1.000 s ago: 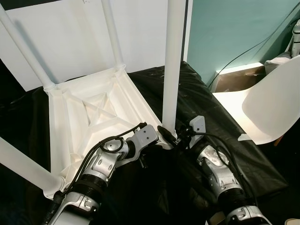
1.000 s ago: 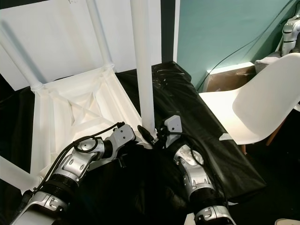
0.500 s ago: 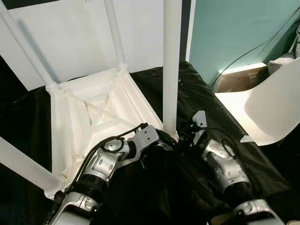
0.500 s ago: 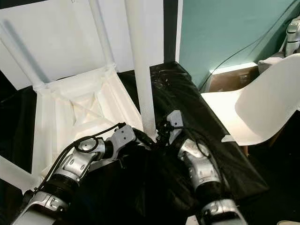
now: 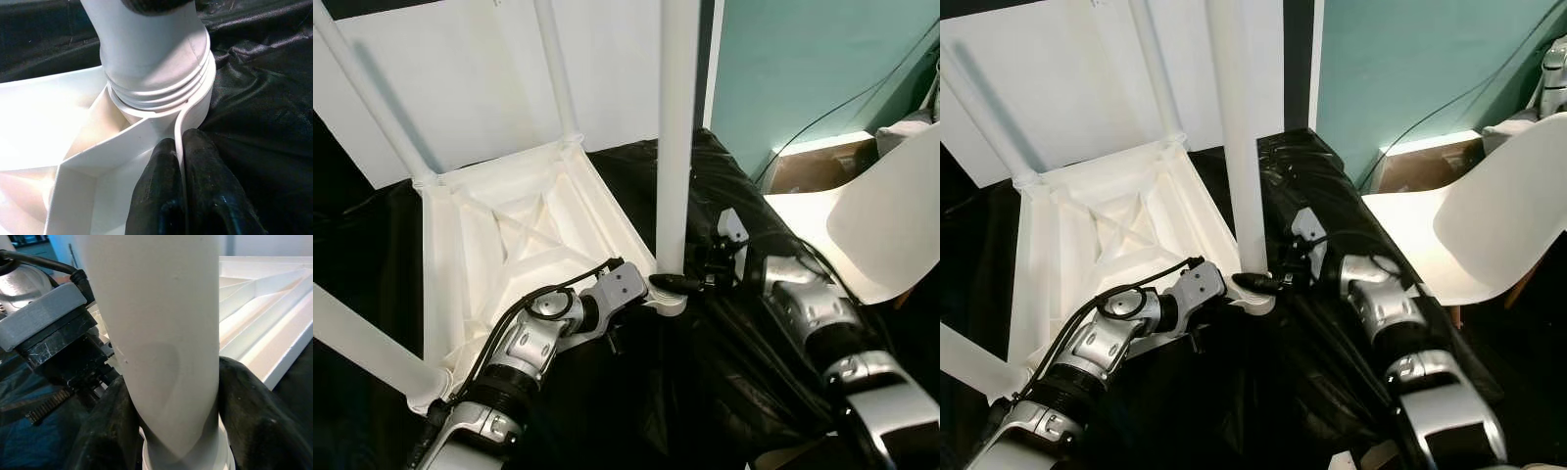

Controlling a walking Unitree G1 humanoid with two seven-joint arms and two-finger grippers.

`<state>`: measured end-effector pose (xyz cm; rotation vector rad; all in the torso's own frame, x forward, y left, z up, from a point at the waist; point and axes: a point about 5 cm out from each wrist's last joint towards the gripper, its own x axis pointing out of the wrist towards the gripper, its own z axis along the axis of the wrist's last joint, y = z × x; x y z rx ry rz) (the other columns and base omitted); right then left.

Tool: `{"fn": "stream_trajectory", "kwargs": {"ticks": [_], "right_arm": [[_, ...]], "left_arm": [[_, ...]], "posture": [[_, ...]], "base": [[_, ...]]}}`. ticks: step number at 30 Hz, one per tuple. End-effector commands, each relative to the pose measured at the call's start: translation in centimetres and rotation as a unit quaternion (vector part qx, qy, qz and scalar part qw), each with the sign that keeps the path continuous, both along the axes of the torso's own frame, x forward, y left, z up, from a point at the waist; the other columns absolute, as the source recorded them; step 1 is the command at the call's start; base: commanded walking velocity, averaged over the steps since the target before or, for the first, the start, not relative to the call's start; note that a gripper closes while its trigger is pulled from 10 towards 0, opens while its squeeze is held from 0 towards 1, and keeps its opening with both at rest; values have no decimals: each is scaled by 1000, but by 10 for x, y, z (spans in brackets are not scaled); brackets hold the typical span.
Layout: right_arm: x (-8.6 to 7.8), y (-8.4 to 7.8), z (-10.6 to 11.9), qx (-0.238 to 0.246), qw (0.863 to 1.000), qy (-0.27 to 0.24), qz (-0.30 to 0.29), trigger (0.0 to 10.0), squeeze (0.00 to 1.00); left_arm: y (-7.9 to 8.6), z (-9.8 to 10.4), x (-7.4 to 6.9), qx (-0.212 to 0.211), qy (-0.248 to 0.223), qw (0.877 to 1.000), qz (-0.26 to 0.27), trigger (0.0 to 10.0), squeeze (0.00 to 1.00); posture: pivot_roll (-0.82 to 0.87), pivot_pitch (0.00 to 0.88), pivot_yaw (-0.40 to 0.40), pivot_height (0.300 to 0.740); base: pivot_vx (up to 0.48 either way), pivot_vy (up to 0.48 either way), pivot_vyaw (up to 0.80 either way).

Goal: Building children table

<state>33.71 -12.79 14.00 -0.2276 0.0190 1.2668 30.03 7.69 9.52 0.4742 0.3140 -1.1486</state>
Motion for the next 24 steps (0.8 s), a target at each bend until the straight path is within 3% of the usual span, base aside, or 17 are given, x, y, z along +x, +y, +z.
{"fn": "stream_trajectory", "kwargs": {"ticks": [1,7,10,11,12,14,15,16,18,24], "right_arm": [[-4,6,-6,-20,999,12,42,0,0],[-6,5,-7,-14,999,18,43,0,0],[-12,12,-11,28,999,15,13,0,0],[-13,19,-11,74,996,-3,-47,0,0],[-13,23,-5,158,977,-24,-142,0,0],[-16,23,0,242,934,-45,-258,0,0],[-16,23,0,242,934,-45,-258,0,0],[-18,25,1,254,922,-52,-289,0,0],[-21,27,2,256,912,-69,-313,0,0],[-20,27,7,256,901,-87,-338,0,0]], "left_arm": [[7,-48,-25,14,98,995,23,10000,0],[6,-47,-24,15,97,995,22,10000,0],[6,-46,-23,14,96,995,21,10000,0],[5,-47,-23,13,96,995,22,10000,0],[5,-47,-24,13,96,995,22,10000,0],[5,-47,-24,12,97,995,23,10000,0],[5,-47,-24,12,97,995,23,10000,0],[5,-48,-25,13,98,995,22,10000,0],[5,-48,-25,14,99,995,20,10000,0],[4,-46,-23,15,97,995,19,10000,0]], "posture": [[29,0,9,740],[26,0,10,740],[26,0,6,740],[27,0,4,740],[28,0,3,740],[24,0,6,740],[24,0,6,740],[22,0,10,740],[21,0,12,740],[19,0,12,740]], "base": [[0,0,0],[0,0,0],[0,0,0],[0,0,0],[0,0,0],[0,0,0],[0,0,0],[0,0,0],[0,0,0],[0,0,0]]}}
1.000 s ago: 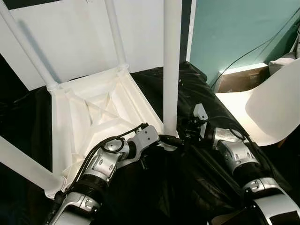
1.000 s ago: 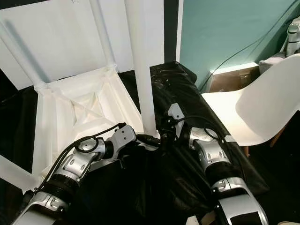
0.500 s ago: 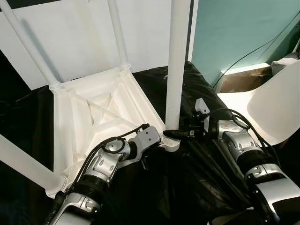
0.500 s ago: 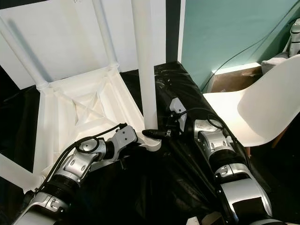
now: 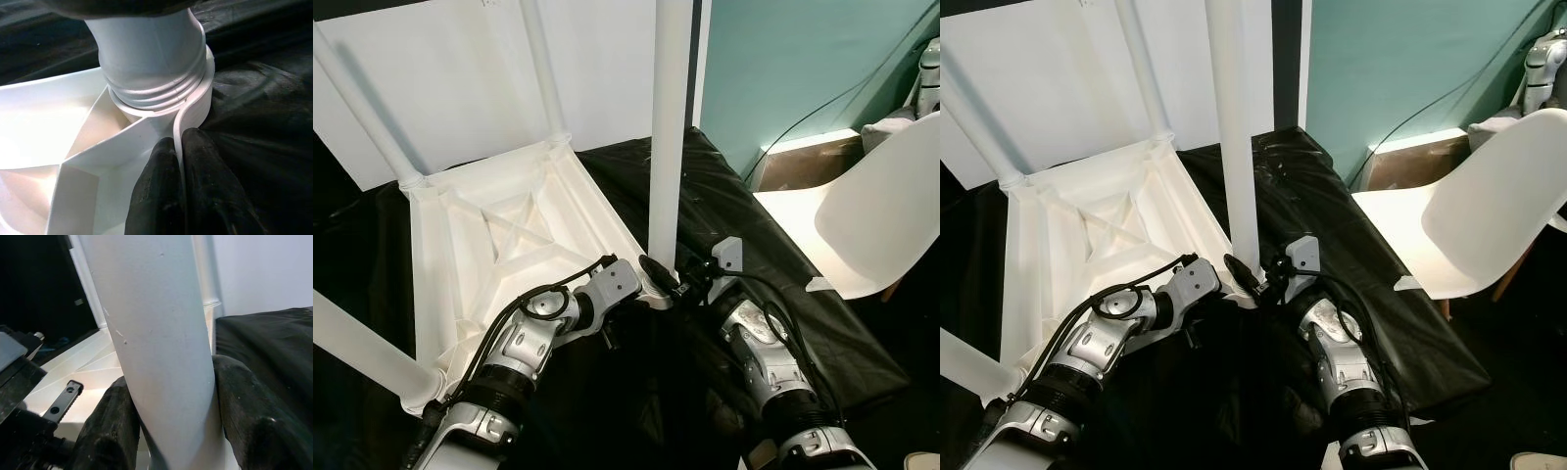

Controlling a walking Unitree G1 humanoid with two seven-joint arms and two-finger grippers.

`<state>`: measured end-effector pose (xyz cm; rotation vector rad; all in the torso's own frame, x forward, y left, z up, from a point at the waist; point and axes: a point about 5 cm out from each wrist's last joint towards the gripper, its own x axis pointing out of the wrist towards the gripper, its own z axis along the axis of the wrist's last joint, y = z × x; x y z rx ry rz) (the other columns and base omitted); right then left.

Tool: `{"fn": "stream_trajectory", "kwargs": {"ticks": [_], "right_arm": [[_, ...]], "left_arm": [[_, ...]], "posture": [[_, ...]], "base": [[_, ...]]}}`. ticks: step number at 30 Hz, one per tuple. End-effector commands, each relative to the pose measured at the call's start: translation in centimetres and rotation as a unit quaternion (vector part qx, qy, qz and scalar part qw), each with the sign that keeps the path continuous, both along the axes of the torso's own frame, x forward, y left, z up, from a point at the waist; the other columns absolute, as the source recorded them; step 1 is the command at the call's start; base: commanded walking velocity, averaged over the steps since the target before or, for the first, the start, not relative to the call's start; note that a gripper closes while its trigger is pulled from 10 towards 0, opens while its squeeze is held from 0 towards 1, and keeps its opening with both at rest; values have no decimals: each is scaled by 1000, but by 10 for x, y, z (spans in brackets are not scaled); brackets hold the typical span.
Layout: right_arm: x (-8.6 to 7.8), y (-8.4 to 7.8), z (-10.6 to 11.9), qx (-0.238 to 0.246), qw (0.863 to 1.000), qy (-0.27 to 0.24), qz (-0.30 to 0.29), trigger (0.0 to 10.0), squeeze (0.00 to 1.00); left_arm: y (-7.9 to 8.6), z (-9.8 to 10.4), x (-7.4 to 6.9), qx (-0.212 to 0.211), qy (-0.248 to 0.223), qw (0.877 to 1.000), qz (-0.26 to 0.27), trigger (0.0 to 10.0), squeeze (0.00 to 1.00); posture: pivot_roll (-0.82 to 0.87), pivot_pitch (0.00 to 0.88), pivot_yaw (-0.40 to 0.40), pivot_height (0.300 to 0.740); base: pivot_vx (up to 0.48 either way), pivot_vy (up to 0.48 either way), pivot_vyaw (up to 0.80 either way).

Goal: Building children table

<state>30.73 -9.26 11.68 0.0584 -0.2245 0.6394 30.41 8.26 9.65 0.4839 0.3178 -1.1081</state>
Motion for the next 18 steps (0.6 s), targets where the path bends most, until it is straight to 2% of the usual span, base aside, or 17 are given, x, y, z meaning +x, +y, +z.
{"fn": "stream_trajectory", "kwargs": {"ticks": [1,7,8,9,10,11,13,14,16,18], "right_arm": [[9,-7,29,53,996,-47,-57,0,0],[4,4,20,25,999,-17,-38,0,0],[3,6,19,21,1000,-12,-12,10000,537],[3,7,17,8,1000,-4,26,10000,1000],[5,6,16,-10,998,-2,54,10000,1000],[5,6,16,-10,998,-2,54,10000,1000],[11,-1,16,-52,994,-1,100,10000,961],[13,-5,16,-74,990,-4,123,10000,0],[16,-10,16,-111,980,-8,165,10000,0],[16,-10,16,-111,980,-8,165,10000,0]], "left_arm": [[-2,-47,-27,6,103,995,1,10000,0],[-2,-48,-27,5,102,995,2,10000,0],[-2,-48,-27,5,103,995,3,10000,0],[-1,-48,-27,5,103,995,4,10000,0],[-1,-49,-27,5,103,995,5,10000,0],[-1,-49,-27,5,103,995,5,10000,0],[-1,-49,-27,5,103,995,5,10000,0],[-2,-48,-27,4,103,995,5,10000,0],[-2,-48,-26,4,102,995,5,10000,0],[-2,-48,-26,4,102,995,5,10000,0]], "posture": [[19,0,12,740],[23,0,7,740],[22,0,3,740],[22,0,2,740],[22,0,2,740],[22,0,2,740],[21,0,0,740],[20,0,0,740],[21,0,0,740],[21,0,0,740]], "base": [[0,0,0],[0,0,0],[0,0,0],[0,0,0],[0,0,0],[0,0,0],[0,0,0],[0,0,0],[0,0,0],[0,0,0]]}}
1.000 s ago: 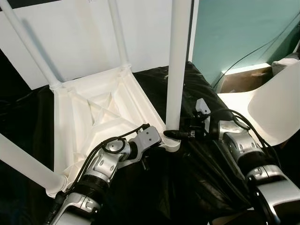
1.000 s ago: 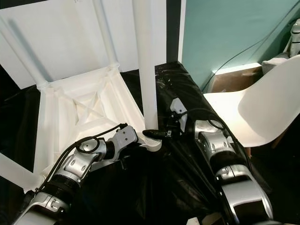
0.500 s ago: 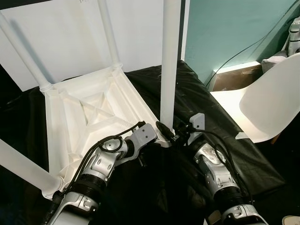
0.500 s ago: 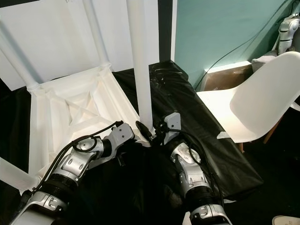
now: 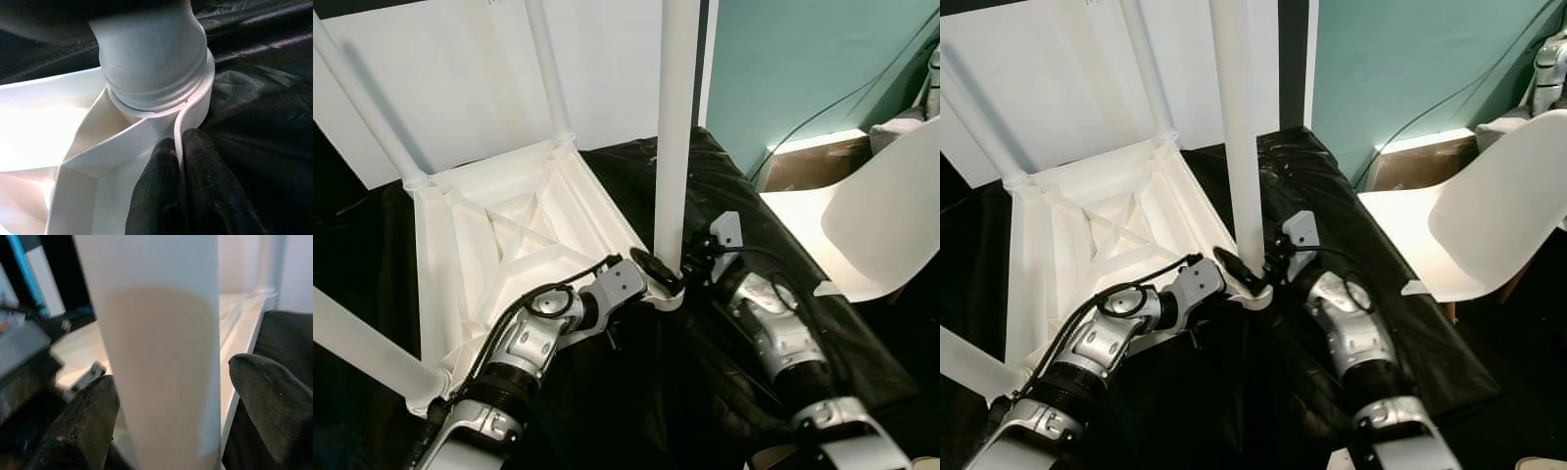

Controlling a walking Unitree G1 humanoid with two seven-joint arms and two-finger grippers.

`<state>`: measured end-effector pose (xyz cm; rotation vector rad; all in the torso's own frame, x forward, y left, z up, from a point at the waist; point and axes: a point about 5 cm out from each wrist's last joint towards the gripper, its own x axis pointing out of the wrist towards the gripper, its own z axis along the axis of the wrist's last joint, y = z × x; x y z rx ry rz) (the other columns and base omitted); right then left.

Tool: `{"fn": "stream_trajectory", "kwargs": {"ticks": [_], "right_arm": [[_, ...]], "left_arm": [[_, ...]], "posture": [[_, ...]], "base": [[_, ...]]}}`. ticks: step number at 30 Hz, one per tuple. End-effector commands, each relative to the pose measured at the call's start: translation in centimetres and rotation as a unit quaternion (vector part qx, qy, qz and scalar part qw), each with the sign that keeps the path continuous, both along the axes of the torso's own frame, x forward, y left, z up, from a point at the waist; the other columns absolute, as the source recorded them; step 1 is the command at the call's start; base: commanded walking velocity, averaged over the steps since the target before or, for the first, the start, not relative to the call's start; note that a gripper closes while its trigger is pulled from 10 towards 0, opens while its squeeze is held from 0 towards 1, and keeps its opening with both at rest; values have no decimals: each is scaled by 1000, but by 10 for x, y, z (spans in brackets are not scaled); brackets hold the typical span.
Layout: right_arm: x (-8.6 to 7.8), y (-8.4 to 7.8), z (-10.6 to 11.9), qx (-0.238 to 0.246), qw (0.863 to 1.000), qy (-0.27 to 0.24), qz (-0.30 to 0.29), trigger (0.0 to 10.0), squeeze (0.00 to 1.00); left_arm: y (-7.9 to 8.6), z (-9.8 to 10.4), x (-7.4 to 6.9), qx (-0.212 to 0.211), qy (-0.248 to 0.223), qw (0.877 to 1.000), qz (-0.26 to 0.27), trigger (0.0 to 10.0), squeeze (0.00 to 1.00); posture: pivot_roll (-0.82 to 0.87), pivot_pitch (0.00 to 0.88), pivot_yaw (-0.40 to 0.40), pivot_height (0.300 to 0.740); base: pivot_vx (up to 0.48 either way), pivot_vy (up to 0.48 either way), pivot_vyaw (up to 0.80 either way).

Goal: Building children table

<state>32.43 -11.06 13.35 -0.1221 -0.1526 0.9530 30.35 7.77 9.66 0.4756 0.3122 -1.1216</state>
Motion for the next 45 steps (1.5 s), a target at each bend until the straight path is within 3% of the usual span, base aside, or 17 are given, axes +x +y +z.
{"fn": "stream_trajectory", "kwargs": {"ticks": [1,5,6,7,8,16,17,21,23,30,35,36,37,38,41,43,45], "right_arm": [[0,6,0,-19,999,-4,39,10000,0],[3,-1,-2,-79,992,12,102,10000,0],[4,-2,-1,-86,990,15,112,4353,0],[4,-2,-1,-86,990,15,112,4353,0],[5,-3,0,-82,989,22,122,0,0],[11,-1,5,-51,992,22,109,0,0],[11,2,4,-9,999,10,49,0,0],[4,6,-3,47,997,-9,-59,0,0],[4,6,-3,47,997,-9,-59,0,0],[-14,14,-14,114,972,-25,-204,0,0],[-14,19,-16,115,970,-23,-215,0,0],[-15,22,-17,111,971,-21,-209,2157,0],[-15,22,-17,111,971,-21,-209,2157,0],[-17,26,-16,108,976,-22,-189,10000,973],[-18,30,-17,98,983,-15,-153,10000,1000],[-22,36,-20,59,996,1,-68,10000,1000],[-22,36,-20,59,996,1,-68,10000,1000]], "left_arm": [[3,-48,-25,10,100,995,10,10000,0],[4,-48,-25,11,100,995,11,10000,0],[4,-48,-25,11,100,995,11,10000,0],[4,-48,-25,11,100,995,11,10000,0],[5,-48,-26,11,100,995,12,10000,0],[6,-50,-28,10,101,995,16,10000,0],[5,-50,-28,10,101,995,16,10000,0],[5,-49,-27,9,100,995,18,10000,0],[5,-49,-27,9,100,995,18,10000,0],[3,-49,-28,11,102,995,10,10000,0],[2,-49,-28,10,103,995,7,10000,0],[1,-49,-28,11,103,995,6,10000,0],[1,-49,-28,11,103,995,6,10000,0],[2,-49,-29,11,104,995,6,10000,0],[3,-50,-29,11,104,994,7,10000,0],[4,-50,-29,12,105,994,8,10000,0],[4,-50,-29,12,105,994,8,10000,0]], "posture": [[21,0,0,740],[29,0,-3,740],[32,0,-5,740],[32,0,-5,740],[33,0,-5,740],[42,0,-8,740],[43,0,-10,740],[38,0,-9,740],[38,0,-9,740],[28,0,5,740],[29,0,9,740],[29,0,9,740],[29,0,9,740],[29,0,9,740],[29,0,8,740],[21,0,8,740],[21,0,8,740]], "base": [[0,0,0],[0,0,0],[0,0,0],[0,0,0],[0,0,0],[0,0,0],[0,0,0],[0,0,0],[0,0,0],[0,0,0],[0,0,0],[0,0,0],[0,0,0],[0,0,0],[0,0,0],[0,0,0],[0,0,0]]}}
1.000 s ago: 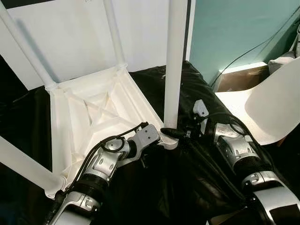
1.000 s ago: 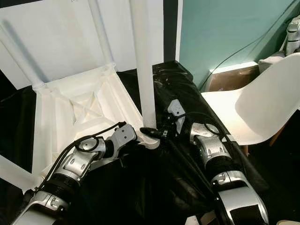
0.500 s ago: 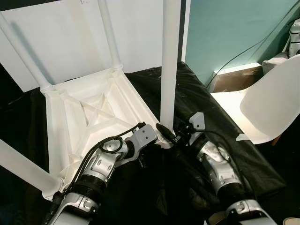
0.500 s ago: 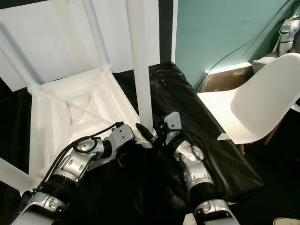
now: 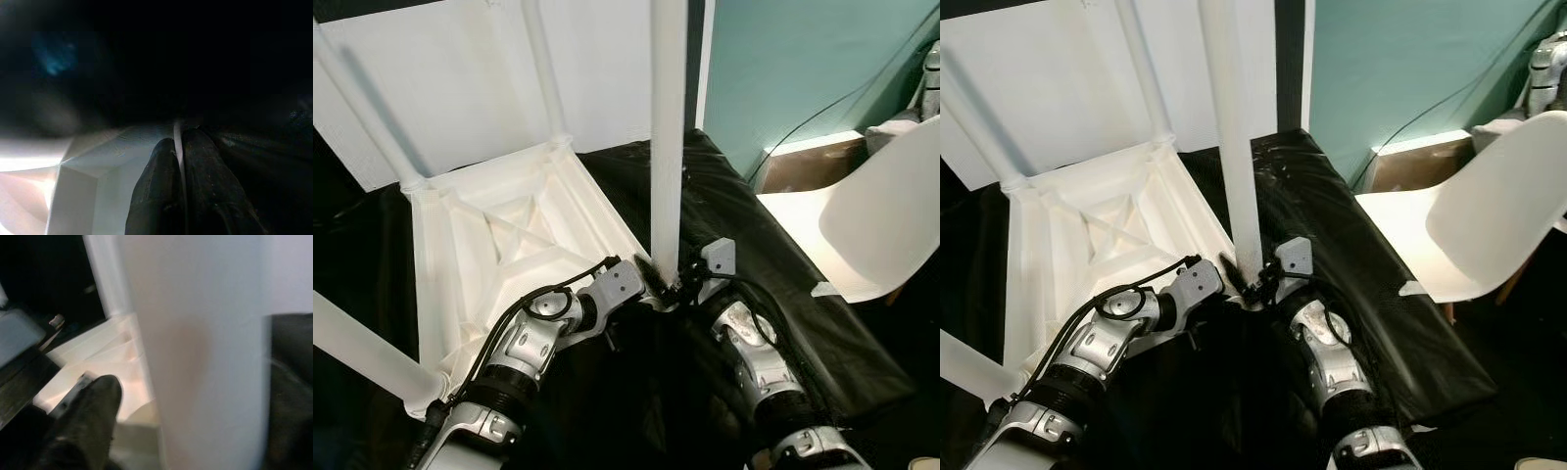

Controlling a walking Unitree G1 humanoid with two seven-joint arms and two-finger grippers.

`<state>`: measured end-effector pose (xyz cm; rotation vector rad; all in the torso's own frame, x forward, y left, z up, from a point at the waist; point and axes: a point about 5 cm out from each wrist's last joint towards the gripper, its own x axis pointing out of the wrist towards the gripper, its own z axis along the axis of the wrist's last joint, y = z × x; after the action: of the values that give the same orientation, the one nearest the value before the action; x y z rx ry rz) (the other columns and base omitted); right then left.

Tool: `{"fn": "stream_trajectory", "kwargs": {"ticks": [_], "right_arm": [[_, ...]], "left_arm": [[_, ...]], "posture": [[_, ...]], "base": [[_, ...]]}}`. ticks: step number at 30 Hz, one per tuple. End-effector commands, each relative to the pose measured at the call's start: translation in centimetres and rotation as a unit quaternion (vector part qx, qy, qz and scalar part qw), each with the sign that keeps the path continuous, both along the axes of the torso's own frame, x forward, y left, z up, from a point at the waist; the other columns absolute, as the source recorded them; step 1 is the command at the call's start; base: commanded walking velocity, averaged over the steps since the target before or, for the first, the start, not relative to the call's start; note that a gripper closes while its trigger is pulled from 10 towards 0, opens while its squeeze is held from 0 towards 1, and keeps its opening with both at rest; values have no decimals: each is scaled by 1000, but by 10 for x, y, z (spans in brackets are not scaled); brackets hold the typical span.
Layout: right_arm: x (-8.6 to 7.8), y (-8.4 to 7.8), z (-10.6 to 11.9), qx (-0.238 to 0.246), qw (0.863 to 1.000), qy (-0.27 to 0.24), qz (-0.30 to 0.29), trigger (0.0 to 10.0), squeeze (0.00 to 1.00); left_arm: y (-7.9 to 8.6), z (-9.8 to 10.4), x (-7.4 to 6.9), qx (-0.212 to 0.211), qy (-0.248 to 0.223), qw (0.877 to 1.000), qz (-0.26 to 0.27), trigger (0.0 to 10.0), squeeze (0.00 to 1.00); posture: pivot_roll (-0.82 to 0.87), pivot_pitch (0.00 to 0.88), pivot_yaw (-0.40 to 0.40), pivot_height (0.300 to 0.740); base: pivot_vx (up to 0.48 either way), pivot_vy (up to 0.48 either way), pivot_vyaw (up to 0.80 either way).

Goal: Building children table

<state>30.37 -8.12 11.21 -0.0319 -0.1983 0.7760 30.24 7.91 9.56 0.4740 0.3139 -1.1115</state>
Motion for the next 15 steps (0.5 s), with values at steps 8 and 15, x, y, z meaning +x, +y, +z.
{"fn": "stream_trajectory", "kwargs": {"ticks": [8,15], "right_arm": [[14,-15,5,-126,978,8,165,10000,0],[26,-33,12,-211,948,27,238,2000,0]], "left_arm": [[-3,-48,-26,8,103,995,0,10000,0],[2,-49,-28,9,104,995,5,10000,0]], "posture": [[21,0,5,740],[38,0,2,740]], "base": [[0,0,0],[0,0,0]]}}
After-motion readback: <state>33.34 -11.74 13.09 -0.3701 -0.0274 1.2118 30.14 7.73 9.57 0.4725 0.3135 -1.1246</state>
